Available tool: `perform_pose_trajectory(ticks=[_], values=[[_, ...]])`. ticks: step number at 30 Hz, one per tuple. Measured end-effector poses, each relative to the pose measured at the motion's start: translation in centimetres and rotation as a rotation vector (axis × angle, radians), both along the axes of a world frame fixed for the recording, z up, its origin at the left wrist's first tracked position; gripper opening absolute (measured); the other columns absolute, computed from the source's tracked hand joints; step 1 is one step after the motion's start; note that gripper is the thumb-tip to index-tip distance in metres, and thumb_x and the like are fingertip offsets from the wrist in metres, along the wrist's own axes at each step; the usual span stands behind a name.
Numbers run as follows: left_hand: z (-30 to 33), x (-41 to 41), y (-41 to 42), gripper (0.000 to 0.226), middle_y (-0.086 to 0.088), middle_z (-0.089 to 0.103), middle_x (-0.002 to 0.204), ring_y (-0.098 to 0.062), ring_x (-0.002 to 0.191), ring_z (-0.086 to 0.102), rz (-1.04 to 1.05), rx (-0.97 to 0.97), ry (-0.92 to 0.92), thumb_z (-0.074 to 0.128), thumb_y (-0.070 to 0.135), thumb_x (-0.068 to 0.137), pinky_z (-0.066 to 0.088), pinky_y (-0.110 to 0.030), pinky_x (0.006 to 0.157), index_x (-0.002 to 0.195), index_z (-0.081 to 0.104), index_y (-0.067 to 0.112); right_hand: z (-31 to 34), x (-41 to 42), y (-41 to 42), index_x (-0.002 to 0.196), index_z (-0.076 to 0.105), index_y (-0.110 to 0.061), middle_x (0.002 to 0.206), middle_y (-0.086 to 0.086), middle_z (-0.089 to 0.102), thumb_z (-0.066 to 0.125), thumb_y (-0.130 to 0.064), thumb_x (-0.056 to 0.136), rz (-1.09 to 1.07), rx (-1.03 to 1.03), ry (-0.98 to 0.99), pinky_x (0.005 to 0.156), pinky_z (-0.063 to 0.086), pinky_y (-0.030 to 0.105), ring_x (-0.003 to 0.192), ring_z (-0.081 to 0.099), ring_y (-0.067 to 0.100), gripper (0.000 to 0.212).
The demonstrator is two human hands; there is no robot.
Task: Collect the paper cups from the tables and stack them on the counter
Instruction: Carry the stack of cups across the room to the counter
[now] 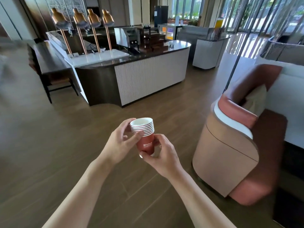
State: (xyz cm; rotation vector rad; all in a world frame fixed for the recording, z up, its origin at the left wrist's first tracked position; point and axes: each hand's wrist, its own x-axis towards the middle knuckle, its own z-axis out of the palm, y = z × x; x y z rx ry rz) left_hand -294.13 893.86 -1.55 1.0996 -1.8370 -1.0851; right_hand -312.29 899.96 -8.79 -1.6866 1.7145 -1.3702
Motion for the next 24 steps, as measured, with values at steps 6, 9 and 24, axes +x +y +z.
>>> perform_pose_trajectory(ticks=[6, 9, 24], values=[[0.0, -2.4, -5.1, 0.067, 0.022, 0.070, 0.128, -0.005, 0.126, 0.064, -0.005, -0.018, 0.011, 0.069, 0.068, 0.081, 0.052, -0.052, 0.109, 0.138, 0.060, 0.035, -0.3, -2.2, -4.7, 0.110, 0.060, -0.035, 0.109, -0.019, 0.064, 0.085, -0.047, 0.071, -0.021, -0.013, -0.007, 0.087, 0.050, 0.018, 0.107, 0.063, 0.008, 0.048], [-0.8, -2.7, -8.4, 0.066, 0.017, 0.070, 0.129, -0.008, 0.128, 0.063, -0.014, -0.018, 0.036, 0.070, 0.066, 0.081, 0.052, -0.055, 0.109, 0.138, 0.061, 0.032, -0.7, -2.3, -7.6, 0.110, 0.059, -0.037, 0.109, -0.019, 0.064, 0.084, -0.049, 0.071, -0.036, -0.004, -0.002, 0.086, 0.047, 0.015, 0.108, 0.062, 0.008, 0.048], [-0.6, 3.0, -33.9, 0.056, 0.020, 0.071, 0.126, -0.003, 0.125, 0.064, -0.027, -0.027, 0.116, 0.069, 0.064, 0.082, 0.054, -0.054, 0.107, 0.131, 0.064, 0.036, 1.8, 3.2, -31.8, 0.108, 0.061, -0.035, 0.108, -0.018, 0.064, 0.085, -0.046, 0.071, -0.061, -0.008, 0.047, 0.085, 0.051, 0.019, 0.106, 0.063, 0.008, 0.045]])
